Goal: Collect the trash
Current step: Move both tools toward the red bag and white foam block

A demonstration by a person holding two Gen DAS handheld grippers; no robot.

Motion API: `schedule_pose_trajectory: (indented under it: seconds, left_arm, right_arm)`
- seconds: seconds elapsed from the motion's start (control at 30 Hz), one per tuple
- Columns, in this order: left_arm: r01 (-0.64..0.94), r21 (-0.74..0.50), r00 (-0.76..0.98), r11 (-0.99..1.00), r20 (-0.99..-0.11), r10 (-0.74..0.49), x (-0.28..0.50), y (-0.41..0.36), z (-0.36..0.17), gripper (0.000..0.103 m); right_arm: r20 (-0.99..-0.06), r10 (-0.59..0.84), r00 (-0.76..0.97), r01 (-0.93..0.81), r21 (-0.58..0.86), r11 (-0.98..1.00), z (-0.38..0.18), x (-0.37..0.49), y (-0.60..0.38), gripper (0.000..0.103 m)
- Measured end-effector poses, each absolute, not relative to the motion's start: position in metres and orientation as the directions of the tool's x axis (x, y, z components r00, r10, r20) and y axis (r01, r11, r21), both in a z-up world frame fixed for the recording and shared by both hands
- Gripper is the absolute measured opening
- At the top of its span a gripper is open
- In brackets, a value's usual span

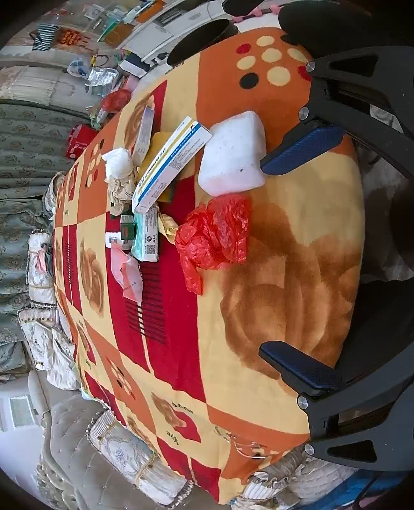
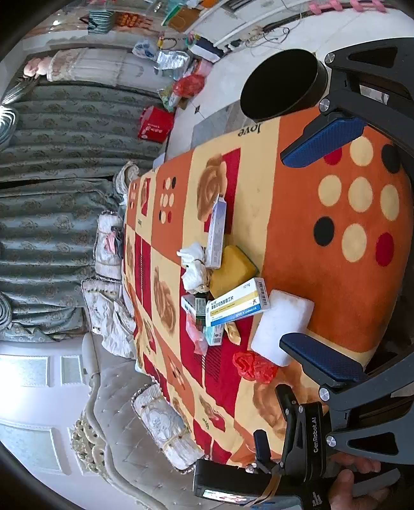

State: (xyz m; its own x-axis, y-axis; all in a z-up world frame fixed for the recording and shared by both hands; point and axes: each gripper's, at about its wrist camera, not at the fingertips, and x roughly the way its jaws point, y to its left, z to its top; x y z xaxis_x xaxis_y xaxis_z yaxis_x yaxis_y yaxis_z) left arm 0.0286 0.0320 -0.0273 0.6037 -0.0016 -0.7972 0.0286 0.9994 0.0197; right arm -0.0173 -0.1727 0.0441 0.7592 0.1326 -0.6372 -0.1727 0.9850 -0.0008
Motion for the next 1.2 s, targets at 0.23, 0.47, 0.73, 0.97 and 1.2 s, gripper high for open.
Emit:
schedule_pose_trajectory:
  seconds: [0.23,0.47,0.73,0.97,1.2]
  left_arm:
    - [0.021,0.005,0.605,1.000,-0.796,-0.009,0.026,0.036,-0.026,0.103]
    - [0.020,0.042,0.620,0.999,-0.784,0.020,0.023,0.034,-0.026,0.103]
    - [0.027,-0.111,0.637,0.993,-0.764,-0.103,0.023,0.053,-0.026,0.103]
    - [-0.012,-0.118,0.635,0.993,-0.768,-0.084,0.028,0.064,-0.032,0.103]
    - [-0.001,-0.108,0.623,0.994,-0.778,-0.084,0.031,0.060,-0.039,0.103]
  right_arm:
    - [-0.649,0.111,0.753,-0.136,0.013,0.991,0.044,-0.018,-0.177,0.103]
    - [-0.644,0.100,0.758,-0.140,-0.011,0.990,0.046,-0.018,-0.173,0.103]
    - [-0.641,0.146,0.753,-0.169,0.026,0.985,0.046,-0.015,-0.174,0.103]
    - [-0.649,0.154,0.745,-0.173,0.035,0.984,0.043,-0.014,-0.173,0.103]
    - [-0.656,0.159,0.738,-0.184,0.030,0.982,0.040,-0.011,-0.170,0.103]
